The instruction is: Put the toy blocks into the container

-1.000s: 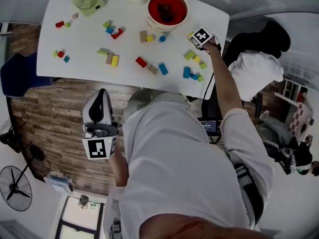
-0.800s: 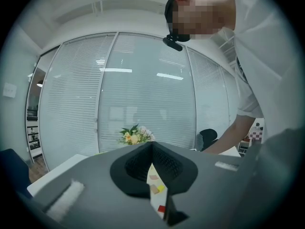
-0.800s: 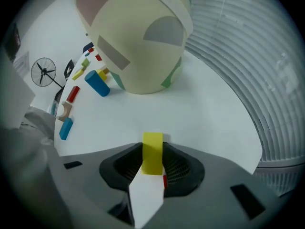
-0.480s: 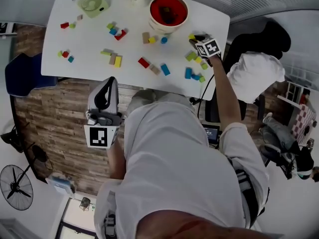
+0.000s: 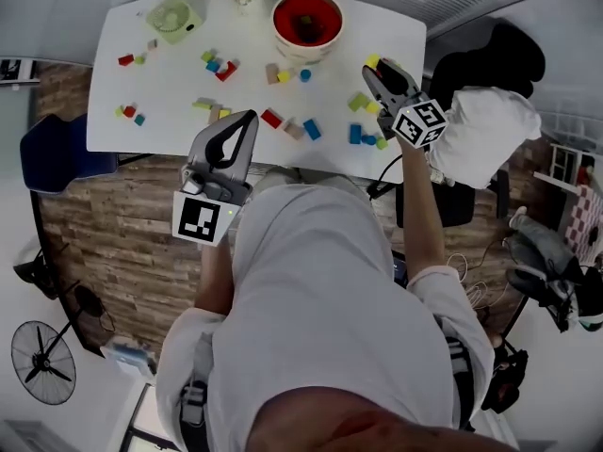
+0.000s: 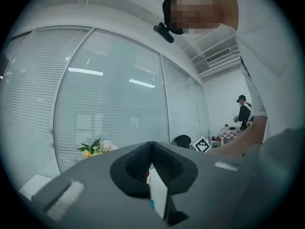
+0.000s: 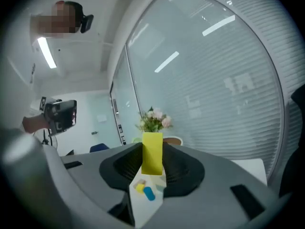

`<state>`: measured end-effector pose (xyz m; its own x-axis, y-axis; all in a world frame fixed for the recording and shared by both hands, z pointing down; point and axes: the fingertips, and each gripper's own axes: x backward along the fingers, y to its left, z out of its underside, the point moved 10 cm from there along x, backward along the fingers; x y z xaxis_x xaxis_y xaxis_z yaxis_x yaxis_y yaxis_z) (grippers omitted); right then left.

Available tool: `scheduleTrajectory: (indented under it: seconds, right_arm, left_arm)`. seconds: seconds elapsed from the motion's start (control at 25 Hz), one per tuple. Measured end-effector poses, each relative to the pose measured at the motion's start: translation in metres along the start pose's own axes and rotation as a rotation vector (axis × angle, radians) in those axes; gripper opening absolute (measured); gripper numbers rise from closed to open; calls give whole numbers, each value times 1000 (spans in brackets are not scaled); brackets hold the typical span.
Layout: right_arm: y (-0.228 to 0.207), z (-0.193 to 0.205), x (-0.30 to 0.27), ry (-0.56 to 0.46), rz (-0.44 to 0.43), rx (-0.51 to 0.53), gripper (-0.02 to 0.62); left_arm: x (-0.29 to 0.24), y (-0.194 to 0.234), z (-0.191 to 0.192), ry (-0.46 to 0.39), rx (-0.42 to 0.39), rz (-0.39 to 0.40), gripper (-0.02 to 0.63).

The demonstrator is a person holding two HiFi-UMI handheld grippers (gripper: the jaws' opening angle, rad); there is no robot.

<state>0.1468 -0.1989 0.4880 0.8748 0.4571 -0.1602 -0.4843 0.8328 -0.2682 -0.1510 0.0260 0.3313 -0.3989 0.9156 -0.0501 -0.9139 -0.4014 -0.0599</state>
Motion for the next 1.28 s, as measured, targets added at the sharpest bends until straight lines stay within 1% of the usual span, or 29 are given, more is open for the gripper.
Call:
scheduleTrajectory:
  seconds: [0.08,0.16,0.2,0.28,0.36,0.48,0.6,0.68,0.76,0.8,0.88,0.92,0.96,1.0,1.04,1.08,1.12,1.2,1.28]
  right_arm:
    - [7,-23,7,-65,-12,44,129]
    - [15,-50,8,-84,-24,123,129]
    - [18,-63,5,-74,-30,180,129]
    - [25,-87,-9,-18,-44,323,129]
    - [29,-103,-34,85,-58,474,129]
    - [25,-105,-88,294,-95,655,129]
    - [19,-86,-150,547,-156,807,129]
    - [16,-65,-189,729,-215,883,129]
    - [14,-41,-222,886,-279,944,129]
    - [13,-30,-236,947,-300,966,129]
    - [10,-12,-257,1034,-309,979,132]
    - [7,-7,-263,1066,-299,974,161]
    - [4,-5,-265,1095,-274,962,224]
    - [-2,-6,-263,1115,-239,935,244]
    - [-6,-9,-258,1111,-213,890,250]
    - [-9,-13,-252,1073,-206,828,259]
    - [-10,-19,-245,999,-211,762,258]
    - [-11,-37,-227,790,-201,642,247]
    - [-19,-55,-197,595,-149,523,229]
  left_arm:
    - [-6,-6,-2,-8,5,18,-2]
    - [-6,-11,-3,-13,13,21,-2]
    - [-5,-14,-2,-13,17,16,-2]
    - [2,-18,-1,-14,28,-8,-2]
    - [12,-21,0,-19,46,-49,-2]
    - [36,-24,4,-15,74,-135,-2]
    - [66,-27,9,5,90,-246,-2]
    - [87,-27,12,18,95,-324,-2]
    - [107,-28,15,31,86,-388,-2]
    - [116,-29,16,36,80,-415,-3]
    - [130,-30,17,47,67,-456,-2]
    - [134,-31,17,51,64,-471,-2]
    - [137,-31,16,52,64,-481,-2]
    - [138,-31,16,52,64,-485,-2]
    - [137,-30,16,50,63,-482,-3]
    - [136,-29,16,48,60,-473,-3]
    - [133,-27,15,45,57,-461,-3]
    - [124,-23,14,42,49,-426,-3]
    - [109,-20,13,40,41,-382,-3]
